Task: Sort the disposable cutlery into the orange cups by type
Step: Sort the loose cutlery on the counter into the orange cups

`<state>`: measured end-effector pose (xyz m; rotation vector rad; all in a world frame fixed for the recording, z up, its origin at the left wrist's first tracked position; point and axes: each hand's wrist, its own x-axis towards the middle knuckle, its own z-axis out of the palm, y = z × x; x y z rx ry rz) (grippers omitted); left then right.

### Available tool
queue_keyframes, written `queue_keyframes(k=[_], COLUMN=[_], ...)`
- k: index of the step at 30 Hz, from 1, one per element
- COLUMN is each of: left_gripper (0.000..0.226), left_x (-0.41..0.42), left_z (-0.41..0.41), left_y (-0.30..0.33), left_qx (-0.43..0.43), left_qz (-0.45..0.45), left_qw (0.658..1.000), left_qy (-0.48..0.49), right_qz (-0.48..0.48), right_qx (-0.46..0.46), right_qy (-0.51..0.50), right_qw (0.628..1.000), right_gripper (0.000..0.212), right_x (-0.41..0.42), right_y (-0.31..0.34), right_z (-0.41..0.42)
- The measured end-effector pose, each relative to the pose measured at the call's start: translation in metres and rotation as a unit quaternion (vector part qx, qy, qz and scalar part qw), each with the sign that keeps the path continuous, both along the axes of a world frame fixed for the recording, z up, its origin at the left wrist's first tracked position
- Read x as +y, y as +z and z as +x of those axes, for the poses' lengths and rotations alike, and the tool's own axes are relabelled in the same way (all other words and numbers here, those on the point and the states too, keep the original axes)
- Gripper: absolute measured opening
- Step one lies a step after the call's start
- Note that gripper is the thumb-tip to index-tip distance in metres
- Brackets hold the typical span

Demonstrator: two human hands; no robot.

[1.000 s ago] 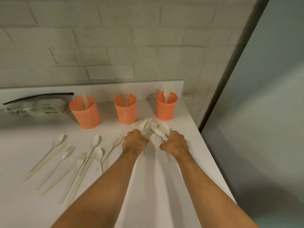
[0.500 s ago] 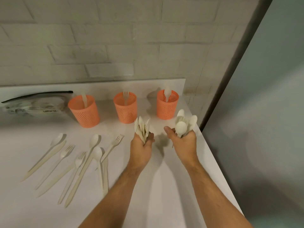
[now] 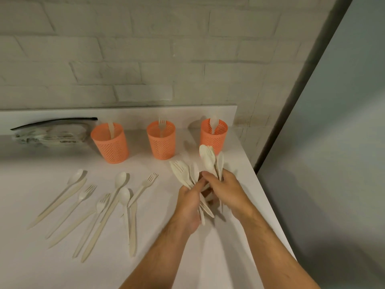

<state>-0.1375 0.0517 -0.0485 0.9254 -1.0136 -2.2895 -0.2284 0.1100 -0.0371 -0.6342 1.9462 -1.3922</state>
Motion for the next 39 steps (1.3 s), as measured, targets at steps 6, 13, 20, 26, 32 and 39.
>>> queue_keyframes(k=[6, 13, 20, 26, 32, 39], left_gripper=[0.030, 0.028, 0.030, 0.038, 0.047, 0.036], left_x=[0.009, 0.020, 0.018, 0.013, -0.002, -0.024], left_z=[0.006, 0.013, 0.029, 0.045, 0.058, 0.081], left_y=[0.007, 0.016, 0.026, 0.034, 0.032, 0.044], left_qx=[0.043, 0.068, 0.065, 0.109, 0.112, 0.112], left_qz=[0.062, 0.078, 0.101, 0.147, 0.148, 0.124], left_qw=[0.997, 0.994, 0.992, 0.983, 0.982, 0.986], left_qy=[-0.010, 0.021, 0.030, 0.022, 0.026, -0.002], right_qz=[0.021, 0.005, -0.038, 0.003, 0.011, 0.048], right_qx=[0.086, 0.188, 0.111, 0.196, 0.234, 0.121], right_qy=[0.057, 0.062, 0.088, 0.090, 0.102, 0.081], right_qw=[0.994, 0.980, 0.989, 0.977, 0.967, 0.988], right_gripper=[0.033, 0.020, 0.022, 0.023, 0.012, 0.011], right_x=[0.013, 0.027, 0.035, 0.035, 0.024, -0.009], right_y=[0.007, 0.011, 0.022, 0.039, 0.056, 0.056], right_z=[0.013, 0.014, 0.012, 0.025, 0.047, 0.059])
